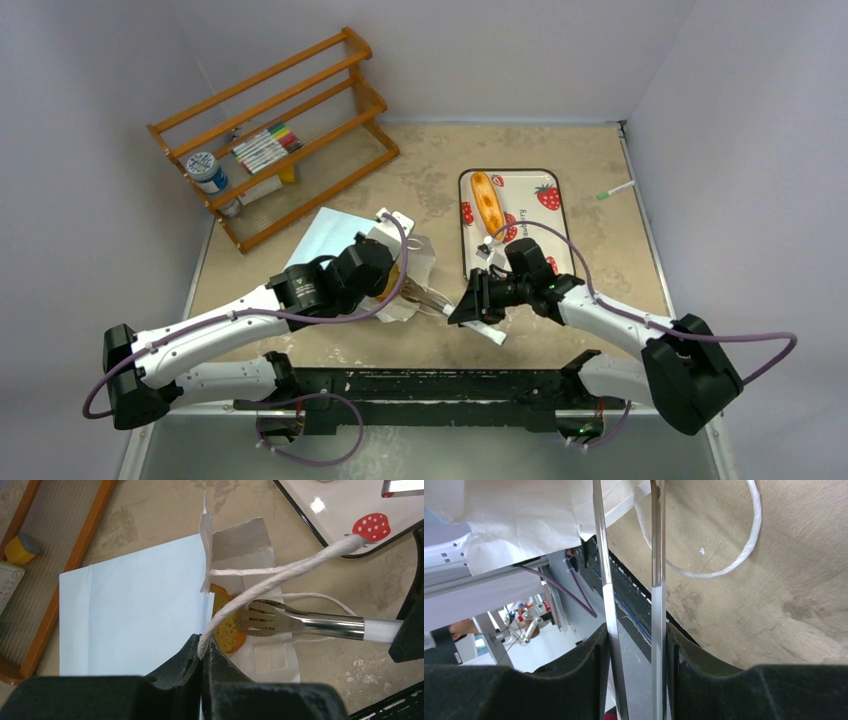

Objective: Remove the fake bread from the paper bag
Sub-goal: Take out the fake bread from the paper bag.

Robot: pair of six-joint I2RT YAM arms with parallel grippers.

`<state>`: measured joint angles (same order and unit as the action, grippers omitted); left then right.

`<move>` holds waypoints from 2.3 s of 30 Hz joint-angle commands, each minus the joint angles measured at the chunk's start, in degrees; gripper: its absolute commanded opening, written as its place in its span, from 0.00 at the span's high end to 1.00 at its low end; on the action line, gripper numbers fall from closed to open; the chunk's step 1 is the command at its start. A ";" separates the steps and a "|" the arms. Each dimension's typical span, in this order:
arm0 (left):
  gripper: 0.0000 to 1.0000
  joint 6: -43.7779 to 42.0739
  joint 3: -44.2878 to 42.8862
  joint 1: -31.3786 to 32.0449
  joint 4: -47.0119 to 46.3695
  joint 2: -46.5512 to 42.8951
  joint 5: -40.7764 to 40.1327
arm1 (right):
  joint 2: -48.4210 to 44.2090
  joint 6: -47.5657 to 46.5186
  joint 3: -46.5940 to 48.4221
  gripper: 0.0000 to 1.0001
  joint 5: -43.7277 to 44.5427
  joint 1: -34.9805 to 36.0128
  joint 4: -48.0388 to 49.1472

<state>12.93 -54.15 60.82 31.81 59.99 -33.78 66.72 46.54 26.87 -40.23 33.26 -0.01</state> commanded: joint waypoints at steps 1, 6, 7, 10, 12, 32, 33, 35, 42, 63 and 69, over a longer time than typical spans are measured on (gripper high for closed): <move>1.00 0.08 0.50 0.03 -3.76 -0.41 0.54 | 2.70 -0.69 1.11 0.59 -4.86 -1.20 4.63; 1.00 0.00 0.73 0.09 -4.52 0.28 1.33 | 7.70 -1.49 2.55 0.59 -6.66 -1.67 8.31; 1.00 -0.01 0.78 0.08 -4.56 0.48 1.54 | 8.56 -1.47 2.95 0.59 -6.82 -1.73 9.05; 1.00 0.02 0.90 0.05 -4.79 0.98 2.19 | 11.36 -1.82 4.20 0.59 -7.43 -1.90 10.99; 1.00 0.07 1.03 0.01 -4.91 1.17 2.64 | 13.41 -2.26 5.22 0.59 -7.66 -1.95 12.18; 1.00 11.64 0.80 0.09 -3.49 -3.12 -12.39 | 0.26 -8.21 10.11 1.00 0.25 -2.14 -2.69; 1.00 12.59 1.47 0.09 -3.63 -3.91 -12.48 | -1.00 -8.18 9.68 1.00 0.78 -2.13 -3.28; 1.00 13.99 2.94 0.09 -4.31 -5.71 -11.88 | -2.54 -7.99 8.29 1.00 1.67 -2.09 -3.36; 1.00 14.80 5.79 0.06 -4.90 -10.92 -9.04 | 1.29 -4.53 3.15 1.00 2.61 -1.76 7.16; 1.00 12.11 2.15 0.07 -6.10 -6.49 -7.09 | 8.85 -7.13 7.71 0.72 -1.86 3.93 6.01; 1.00 12.58 2.29 0.09 -8.06 -4.57 -6.38 | 10.21 -8.49 7.51 0.66 -4.40 3.95 6.47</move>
<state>25.85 -49.28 60.82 27.68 55.55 -40.23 76.69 40.56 31.90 -39.70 36.84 4.29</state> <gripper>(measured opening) 0.012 0.350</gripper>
